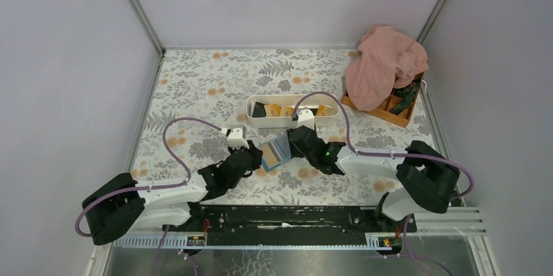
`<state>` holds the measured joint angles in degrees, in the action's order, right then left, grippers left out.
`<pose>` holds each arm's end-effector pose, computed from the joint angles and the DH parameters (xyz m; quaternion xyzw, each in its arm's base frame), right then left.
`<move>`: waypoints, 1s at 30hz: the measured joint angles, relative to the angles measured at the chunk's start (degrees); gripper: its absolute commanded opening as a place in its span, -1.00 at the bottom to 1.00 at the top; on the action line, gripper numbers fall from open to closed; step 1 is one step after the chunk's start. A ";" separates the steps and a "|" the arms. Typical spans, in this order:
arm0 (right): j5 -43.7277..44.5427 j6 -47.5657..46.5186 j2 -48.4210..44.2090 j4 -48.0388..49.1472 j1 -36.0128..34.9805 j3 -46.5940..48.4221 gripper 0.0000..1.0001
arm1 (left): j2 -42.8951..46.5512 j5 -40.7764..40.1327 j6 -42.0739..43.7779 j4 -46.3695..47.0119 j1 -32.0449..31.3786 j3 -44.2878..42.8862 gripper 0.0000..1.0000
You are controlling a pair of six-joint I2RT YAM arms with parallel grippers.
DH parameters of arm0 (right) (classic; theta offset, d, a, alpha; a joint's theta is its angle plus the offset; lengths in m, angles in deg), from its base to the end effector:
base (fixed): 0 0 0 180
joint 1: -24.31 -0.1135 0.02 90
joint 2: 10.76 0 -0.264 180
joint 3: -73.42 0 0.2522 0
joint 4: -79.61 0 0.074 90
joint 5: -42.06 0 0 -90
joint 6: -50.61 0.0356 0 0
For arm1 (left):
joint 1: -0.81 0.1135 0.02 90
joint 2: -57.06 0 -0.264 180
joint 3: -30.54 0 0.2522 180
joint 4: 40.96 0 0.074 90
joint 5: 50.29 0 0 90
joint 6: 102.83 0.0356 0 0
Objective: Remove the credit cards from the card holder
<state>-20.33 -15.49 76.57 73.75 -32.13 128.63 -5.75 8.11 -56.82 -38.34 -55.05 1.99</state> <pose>0.1821 0.2446 0.1782 -0.1441 0.8671 0.1108 0.4637 0.1258 -0.1523 0.1516 -0.0452 0.8493 -0.2059 0.4839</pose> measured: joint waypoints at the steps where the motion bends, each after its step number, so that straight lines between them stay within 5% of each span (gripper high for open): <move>1: 0.39 -0.07 -1.27 -0.11 0.11 -0.31 0.13 | 0.00 0.11 0.00 0.00 0.00 0.00 -0.32; 7: 0.42 -2.12 -4.66 -0.35 -0.70 -0.31 0.21 | 1.90 -0.57 -0.04 -0.39 0.00 0.00 -0.33; 14: -1.86 -4.50 2.82 0.11 -6.05 4.35 0.16 | 9.38 -1.29 -1.60 -3.78 2.12 0.31 -0.36; 20: -6.14 -4.63 5.46 3.30 -5.81 4.46 -0.16 | 14.21 2.12 -3.06 -3.54 5.57 4.28 -0.43; 26: -10.38 -3.61 7.78 5.73 -2.99 5.05 -0.98 | 14.36 3.58 -3.65 -3.69 5.66 6.23 -0.45; 30: -12.33 -0.83 8.04 7.67 1.88 4.09 -1.00 | 14.84 3.82 -3.63 -3.74 5.73 6.23 -0.45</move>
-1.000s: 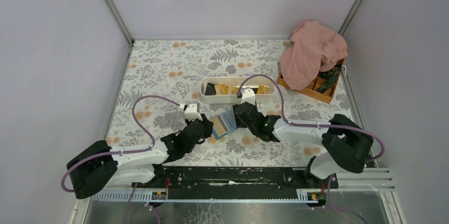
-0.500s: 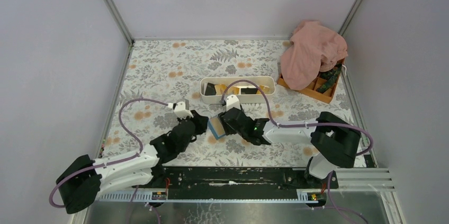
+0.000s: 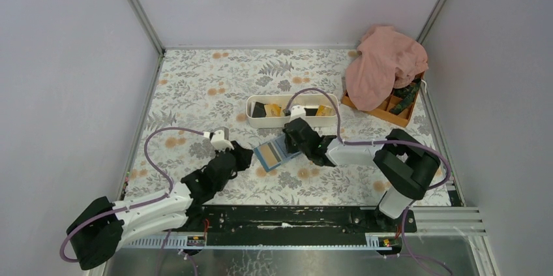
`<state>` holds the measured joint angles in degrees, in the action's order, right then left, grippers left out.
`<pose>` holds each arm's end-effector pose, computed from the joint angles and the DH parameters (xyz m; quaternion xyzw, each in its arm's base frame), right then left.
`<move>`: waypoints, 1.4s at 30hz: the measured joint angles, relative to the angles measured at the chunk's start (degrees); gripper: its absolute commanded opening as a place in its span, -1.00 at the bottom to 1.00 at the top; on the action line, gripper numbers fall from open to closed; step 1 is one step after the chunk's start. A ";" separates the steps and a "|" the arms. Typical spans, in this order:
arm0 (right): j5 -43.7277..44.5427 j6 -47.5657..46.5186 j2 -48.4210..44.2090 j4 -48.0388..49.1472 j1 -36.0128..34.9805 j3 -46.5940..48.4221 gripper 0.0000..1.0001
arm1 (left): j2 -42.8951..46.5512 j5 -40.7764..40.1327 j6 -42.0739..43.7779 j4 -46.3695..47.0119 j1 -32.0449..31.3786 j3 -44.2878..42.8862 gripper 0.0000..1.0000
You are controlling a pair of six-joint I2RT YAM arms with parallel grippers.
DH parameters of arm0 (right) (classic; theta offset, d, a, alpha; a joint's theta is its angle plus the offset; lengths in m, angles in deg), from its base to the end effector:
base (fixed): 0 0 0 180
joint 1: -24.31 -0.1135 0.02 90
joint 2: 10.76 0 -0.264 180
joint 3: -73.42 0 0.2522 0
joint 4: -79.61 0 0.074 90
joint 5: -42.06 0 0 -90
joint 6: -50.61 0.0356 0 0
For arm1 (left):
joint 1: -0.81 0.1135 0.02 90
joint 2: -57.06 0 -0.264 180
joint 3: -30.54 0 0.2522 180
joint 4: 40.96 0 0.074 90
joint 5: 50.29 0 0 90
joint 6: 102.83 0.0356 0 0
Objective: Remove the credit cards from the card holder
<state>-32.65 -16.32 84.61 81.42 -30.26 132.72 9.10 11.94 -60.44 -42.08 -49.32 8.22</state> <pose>0.2036 0.2701 0.1669 -0.1780 0.8601 0.1988 0.4347 0.1184 -0.1158 0.1529 -0.1076 0.8292 -0.2489 0.4887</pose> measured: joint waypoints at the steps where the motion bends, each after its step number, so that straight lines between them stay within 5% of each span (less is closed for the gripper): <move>1: -0.02 0.44 0.00 0.46 1.33 -0.42 -1.00 | 0.26 0.00 0.00 0.00 0.00 0.00 -0.45; 16: 3.28 3.41 0.26 0.87 4.31 -3.45 -1.00 | 0.83 0.63 0.15 0.02 0.00 0.28 -0.46; 27: 4.15 5.70 -8.31 -1.20 4.31 -12.28 -1.00 | -1.79 1.16 0.66 0.57 0.00 0.28 -0.46; 33: 4.63 5.70 -9.16 -3.58 4.31 -11.96 -0.26 | -3.98 1.92 0.76 0.98 0.00 0.28 -0.46; 42: 6.80 2.73 -8.85 -8.15 4.31 -7.23 -0.12 | -3.80 1.92 1.03 1.05 0.00 0.28 -0.46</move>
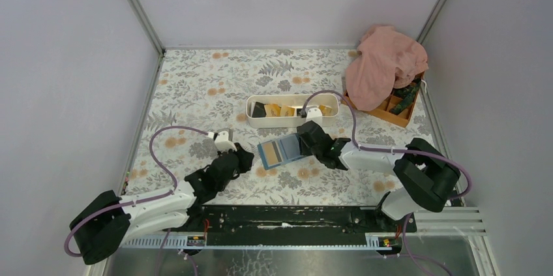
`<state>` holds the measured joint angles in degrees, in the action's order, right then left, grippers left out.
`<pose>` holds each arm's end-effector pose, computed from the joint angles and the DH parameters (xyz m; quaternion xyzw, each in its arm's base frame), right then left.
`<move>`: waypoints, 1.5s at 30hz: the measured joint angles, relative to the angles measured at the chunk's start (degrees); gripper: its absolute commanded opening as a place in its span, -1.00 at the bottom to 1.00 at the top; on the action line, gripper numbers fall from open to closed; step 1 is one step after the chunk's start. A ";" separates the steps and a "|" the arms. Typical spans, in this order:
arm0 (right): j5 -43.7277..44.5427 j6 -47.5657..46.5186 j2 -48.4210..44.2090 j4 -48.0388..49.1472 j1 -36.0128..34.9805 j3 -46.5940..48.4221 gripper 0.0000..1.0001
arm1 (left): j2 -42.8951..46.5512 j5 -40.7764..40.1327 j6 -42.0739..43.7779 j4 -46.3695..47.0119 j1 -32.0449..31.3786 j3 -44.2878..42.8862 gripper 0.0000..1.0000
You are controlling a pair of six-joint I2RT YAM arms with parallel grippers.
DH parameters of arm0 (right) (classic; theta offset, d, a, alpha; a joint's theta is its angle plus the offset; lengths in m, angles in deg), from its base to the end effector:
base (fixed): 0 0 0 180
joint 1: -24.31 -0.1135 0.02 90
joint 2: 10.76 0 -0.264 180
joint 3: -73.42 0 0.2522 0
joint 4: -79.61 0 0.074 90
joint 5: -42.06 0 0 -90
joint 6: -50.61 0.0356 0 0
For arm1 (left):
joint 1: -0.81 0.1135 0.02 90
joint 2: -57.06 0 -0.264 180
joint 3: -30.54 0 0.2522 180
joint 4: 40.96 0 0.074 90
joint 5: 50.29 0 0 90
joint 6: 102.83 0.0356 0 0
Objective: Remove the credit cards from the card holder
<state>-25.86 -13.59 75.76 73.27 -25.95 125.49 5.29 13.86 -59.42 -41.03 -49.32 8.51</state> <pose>0.1976 0.2167 0.1645 -0.1111 0.8890 0.1146 0.4292 0.1194 -0.1187 0.1431 -0.0861 0.8463 -0.2367 0.4694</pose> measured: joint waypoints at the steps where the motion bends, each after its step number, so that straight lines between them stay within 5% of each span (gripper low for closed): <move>1: 0.20 -0.42 0.00 -0.37 0.00 0.55 -0.12 | 0.00 0.00 0.04 0.04 0.00 0.00 -0.46; 5: 1.90 -2.29 1.81 -1.99 0.00 4.26 -0.21 | -0.13 0.02 0.22 0.13 0.04 0.00 -0.47; 14: 6.97 -4.66 8.50 -4.13 0.02 9.01 -0.99 | 0.09 0.11 0.46 0.28 0.39 0.07 -0.46; 29: 6.78 -2.86 -1.36 -6.78 -0.04 3.72 -0.98 | 0.22 1.70 0.72 1.01 0.44 0.48 -0.46; 34: 6.80 -1.70 -3.93 -7.61 -0.11 1.16 -0.27 | -1.60 2.75 0.96 1.90 0.44 0.48 -0.46; 37: 6.82 -1.31 -5.49 -8.35 -0.17 0.00 -0.16 | -2.99 3.32 1.07 2.71 0.44 0.46 -0.46; 40: 6.69 -1.38 -8.22 -8.50 -0.24 -0.61 -0.18 | -4.92 4.24 1.09 3.91 0.44 0.07 -0.52; 42: 5.99 -1.53 -10.38 -8.13 -0.35 -0.61 -0.26 | -6.45 4.83 1.11 4.83 0.44 -0.74 -0.83; 43: 5.40 -1.57 -11.21 -7.87 -0.42 -0.61 -0.34 | -7.41 5.25 1.31 5.20 0.44 -1.44 -1.00; 45: 3.67 -1.66 -12.76 -6.56 -0.74 -0.61 -0.64 | -9.42 6.12 1.86 6.47 0.44 -3.13 -1.00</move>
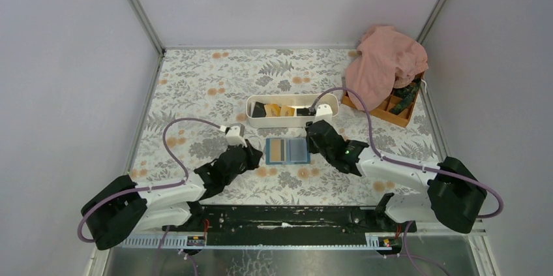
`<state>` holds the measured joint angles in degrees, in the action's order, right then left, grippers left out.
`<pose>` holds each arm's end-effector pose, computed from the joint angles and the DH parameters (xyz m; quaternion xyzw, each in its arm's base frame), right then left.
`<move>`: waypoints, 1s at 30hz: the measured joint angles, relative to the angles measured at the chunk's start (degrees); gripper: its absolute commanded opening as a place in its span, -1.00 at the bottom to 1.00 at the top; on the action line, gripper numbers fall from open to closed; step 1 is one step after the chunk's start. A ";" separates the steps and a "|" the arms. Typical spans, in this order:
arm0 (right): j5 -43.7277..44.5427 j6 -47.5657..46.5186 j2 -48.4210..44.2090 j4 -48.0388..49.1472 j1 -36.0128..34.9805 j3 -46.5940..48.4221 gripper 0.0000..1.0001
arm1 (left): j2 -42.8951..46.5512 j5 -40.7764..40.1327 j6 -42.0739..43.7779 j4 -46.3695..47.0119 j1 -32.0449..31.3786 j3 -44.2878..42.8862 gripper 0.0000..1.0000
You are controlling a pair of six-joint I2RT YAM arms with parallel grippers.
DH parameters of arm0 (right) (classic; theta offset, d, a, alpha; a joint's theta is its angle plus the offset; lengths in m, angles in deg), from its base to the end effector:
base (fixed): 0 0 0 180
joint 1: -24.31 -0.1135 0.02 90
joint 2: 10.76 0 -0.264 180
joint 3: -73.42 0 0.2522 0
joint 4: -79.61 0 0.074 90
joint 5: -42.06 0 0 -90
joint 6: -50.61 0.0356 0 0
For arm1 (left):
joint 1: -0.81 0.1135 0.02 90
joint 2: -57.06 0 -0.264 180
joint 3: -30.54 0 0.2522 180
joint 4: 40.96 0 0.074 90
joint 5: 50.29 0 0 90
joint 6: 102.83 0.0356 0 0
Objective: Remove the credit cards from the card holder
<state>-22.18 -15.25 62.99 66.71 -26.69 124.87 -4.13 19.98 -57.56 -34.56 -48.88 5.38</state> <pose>0.1795 0.1971 0.2101 -0.1012 0.8656 0.1167 0.4762 0.1322 -0.1373 0.1433 -0.0492 0.8546 -0.2629 0.4452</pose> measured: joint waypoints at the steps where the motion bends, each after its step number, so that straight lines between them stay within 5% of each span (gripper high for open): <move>1: -0.72 -0.15 -0.37 0.81 -0.11 0.00 -0.80 | -0.70 0.33 0.31 0.59 0.00 -0.70 -1.00; 3: -3.26 0.11 -0.52 3.58 -0.28 -0.07 -0.99 | -2.19 1.18 0.79 2.01 0.26 -2.43 -1.00; 23: -20.09 3.08 16.13 26.45 -0.37 -1.22 -0.98 | -21.40 14.91 1.49 18.08 7.37 -5.70 -1.00; 27: -19.85 3.63 16.96 26.95 -0.09 -1.60 -0.24 | -23.85 15.91 1.36 18.88 7.39 -5.77 -1.00; 30: -19.61 3.96 17.42 26.93 0.33 -2.08 0.01 | -24.96 16.37 1.07 20.37 7.39 -5.86 -1.00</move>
<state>-41.79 -11.30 80.41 93.64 -26.36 122.80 -29.09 36.35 -56.49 -14.19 -41.50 -0.48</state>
